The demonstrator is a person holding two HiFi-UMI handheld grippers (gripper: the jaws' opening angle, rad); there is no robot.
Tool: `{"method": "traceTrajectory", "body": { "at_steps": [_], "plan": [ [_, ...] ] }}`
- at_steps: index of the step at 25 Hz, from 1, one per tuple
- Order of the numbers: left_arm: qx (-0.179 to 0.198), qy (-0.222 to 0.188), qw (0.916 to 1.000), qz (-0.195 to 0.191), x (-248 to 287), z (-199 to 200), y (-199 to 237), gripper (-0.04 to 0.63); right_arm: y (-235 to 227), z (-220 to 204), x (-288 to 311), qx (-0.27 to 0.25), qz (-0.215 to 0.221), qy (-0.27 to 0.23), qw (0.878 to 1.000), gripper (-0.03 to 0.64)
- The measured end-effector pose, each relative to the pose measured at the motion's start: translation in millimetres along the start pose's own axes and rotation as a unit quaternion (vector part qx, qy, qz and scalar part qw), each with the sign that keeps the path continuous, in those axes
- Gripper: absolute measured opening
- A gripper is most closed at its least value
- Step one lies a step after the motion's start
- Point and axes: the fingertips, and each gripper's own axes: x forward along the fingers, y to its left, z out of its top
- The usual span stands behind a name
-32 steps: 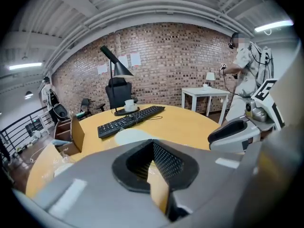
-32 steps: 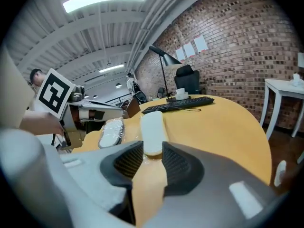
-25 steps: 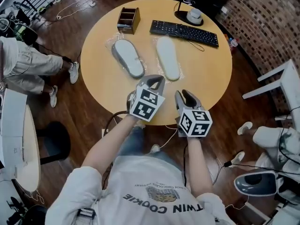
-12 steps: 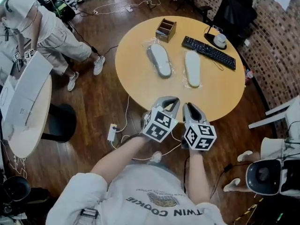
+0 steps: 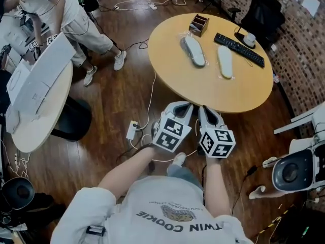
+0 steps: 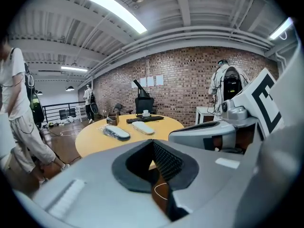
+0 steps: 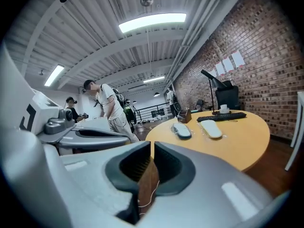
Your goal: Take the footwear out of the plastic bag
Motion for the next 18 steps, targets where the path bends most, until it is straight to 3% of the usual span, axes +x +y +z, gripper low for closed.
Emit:
{"method": "traceTrajectory", "body": {
  "at_steps": [6,18],
  "plan": [
    [-0.009,-0.011,0.9999,-0.004,-73,-22,-32,0.006,58,-24,-60,-0.012,-0.010,-0.001,1.000,0.015],
    [-0.018,-0.035,0.9988,-0.030,-149,-36,-114,0.006,103,-57,-160,-0.028,-0.042,0.000,0.999,0.002]
  ]
}}
